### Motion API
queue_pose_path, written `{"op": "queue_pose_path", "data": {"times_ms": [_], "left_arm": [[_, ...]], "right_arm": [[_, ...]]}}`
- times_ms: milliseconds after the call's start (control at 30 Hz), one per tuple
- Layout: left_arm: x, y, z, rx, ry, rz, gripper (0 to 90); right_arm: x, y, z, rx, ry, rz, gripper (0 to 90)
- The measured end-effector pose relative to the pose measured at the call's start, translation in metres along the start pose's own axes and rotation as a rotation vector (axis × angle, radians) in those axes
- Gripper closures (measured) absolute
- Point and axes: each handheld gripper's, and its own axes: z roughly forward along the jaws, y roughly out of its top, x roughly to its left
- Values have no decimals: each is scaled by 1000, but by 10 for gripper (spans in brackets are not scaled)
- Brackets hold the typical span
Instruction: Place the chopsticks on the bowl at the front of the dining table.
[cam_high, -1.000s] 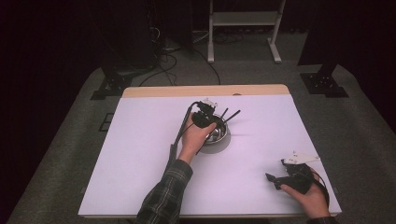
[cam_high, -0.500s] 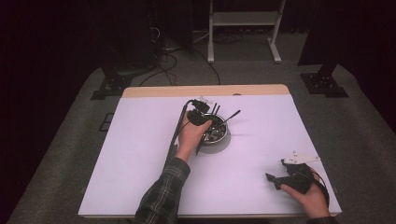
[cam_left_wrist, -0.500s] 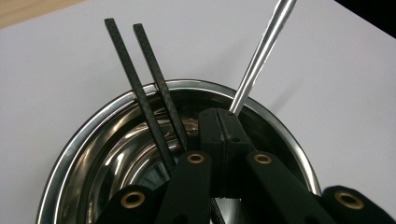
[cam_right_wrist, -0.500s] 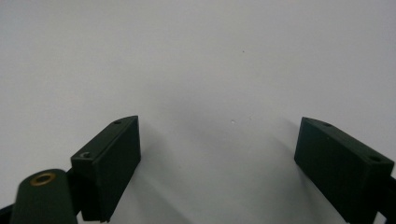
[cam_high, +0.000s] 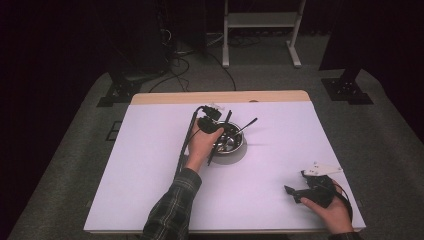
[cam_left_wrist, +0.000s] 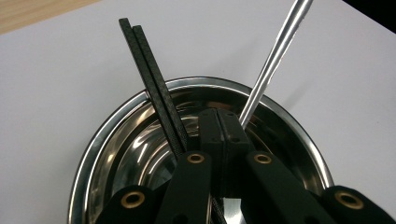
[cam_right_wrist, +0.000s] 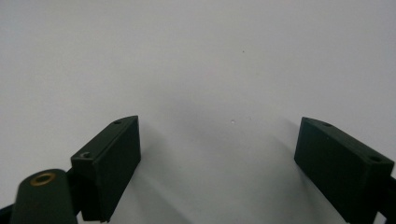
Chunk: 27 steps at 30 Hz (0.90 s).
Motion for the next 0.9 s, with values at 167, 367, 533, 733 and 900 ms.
{"op": "queue_pose_path", "data": {"times_ms": [167,367,533,733,900], "left_arm": [[3,-1,-2,-3,8,-13,900],[9,-3,-5,-5,14,-27,900],[13,-5,-6,-9,21,-33,900],[15,-5,-8,-13,29,-39,900],[14,-7,-14,-23,24,-32,900]], "right_arm": [[0,0,0,0,0,1,127],[0,0,0,0,0,0,126],[0,0,0,0,0,1,126],[0,0,0,0,0,1,127],[0,0,0,0,0,0,126]]}}
